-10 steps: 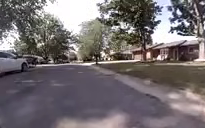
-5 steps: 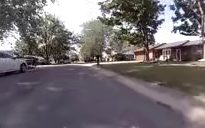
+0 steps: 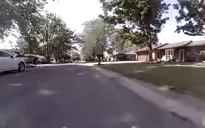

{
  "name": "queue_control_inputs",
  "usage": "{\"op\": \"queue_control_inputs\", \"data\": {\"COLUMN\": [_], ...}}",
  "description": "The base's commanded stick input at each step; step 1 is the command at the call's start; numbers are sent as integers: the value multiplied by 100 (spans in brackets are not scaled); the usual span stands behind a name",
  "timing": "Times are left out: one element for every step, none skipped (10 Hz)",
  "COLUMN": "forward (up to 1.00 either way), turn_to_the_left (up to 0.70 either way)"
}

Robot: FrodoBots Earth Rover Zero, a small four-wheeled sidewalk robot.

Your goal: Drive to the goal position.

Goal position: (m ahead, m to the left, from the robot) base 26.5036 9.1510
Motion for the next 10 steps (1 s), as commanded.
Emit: {"op": "queue_control_inputs", "data": {"forward": [69,69,69,69,69,69,69,69,69,69], "turn_to_the_left": [3,3,3,3,3,3,3,3,3,3]}}
